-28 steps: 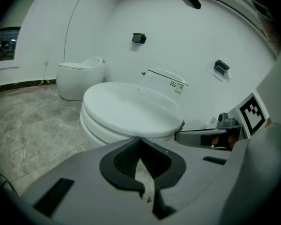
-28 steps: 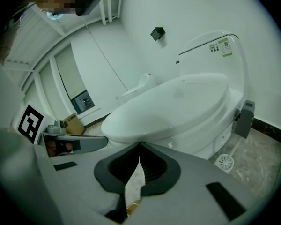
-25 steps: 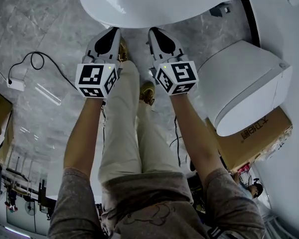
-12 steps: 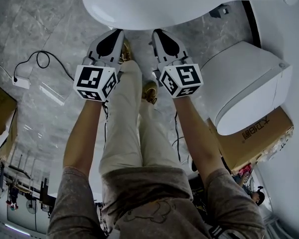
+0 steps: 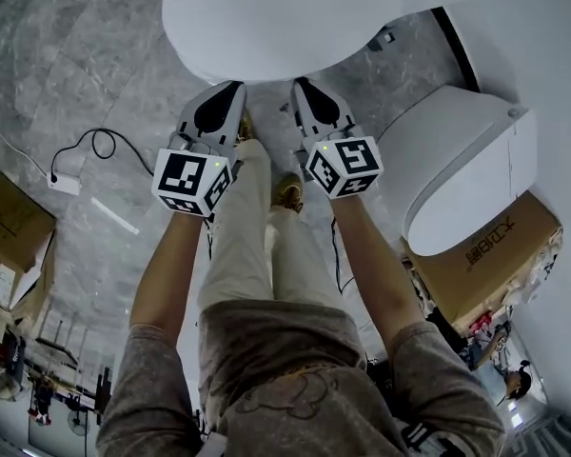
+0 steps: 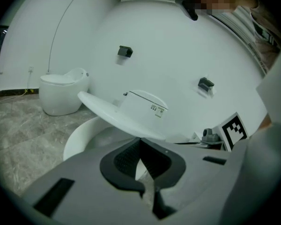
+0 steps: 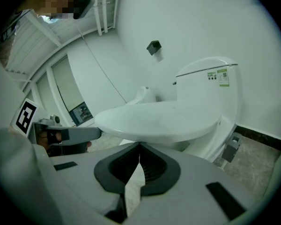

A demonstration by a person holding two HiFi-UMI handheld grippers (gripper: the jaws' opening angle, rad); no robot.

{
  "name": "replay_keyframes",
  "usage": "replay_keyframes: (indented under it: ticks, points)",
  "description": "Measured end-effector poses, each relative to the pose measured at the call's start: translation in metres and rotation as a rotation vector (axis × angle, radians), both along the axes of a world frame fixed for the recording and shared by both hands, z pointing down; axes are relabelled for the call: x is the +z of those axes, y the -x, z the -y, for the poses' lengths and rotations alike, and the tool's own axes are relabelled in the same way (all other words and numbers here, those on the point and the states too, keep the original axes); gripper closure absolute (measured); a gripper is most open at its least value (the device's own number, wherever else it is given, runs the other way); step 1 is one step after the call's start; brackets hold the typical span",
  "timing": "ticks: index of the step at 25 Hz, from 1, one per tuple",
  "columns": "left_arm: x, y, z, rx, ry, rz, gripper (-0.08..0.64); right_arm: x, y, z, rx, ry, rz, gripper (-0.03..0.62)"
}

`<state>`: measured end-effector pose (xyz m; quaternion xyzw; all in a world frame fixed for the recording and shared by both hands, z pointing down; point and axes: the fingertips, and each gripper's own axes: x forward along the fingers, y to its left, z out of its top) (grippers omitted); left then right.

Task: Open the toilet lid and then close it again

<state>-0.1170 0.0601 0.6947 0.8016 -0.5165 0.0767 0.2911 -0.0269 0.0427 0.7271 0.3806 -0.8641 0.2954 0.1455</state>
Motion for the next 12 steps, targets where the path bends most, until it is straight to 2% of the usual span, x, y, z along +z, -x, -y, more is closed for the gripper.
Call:
replay_keyframes:
  ticks: [7,12]
  points:
    - [-0.081,-0.036,0.044,0.137,-0.088,0.034,0.552,-0.056,-0.021,0.041,0.102,0.005,0.003,0.565]
    - [-0.124,-0.063,0.075,0.199,-0.099,0.048,0.551,-0.098,-0.050,0.062,0.210,-0.004,0.009,0.565]
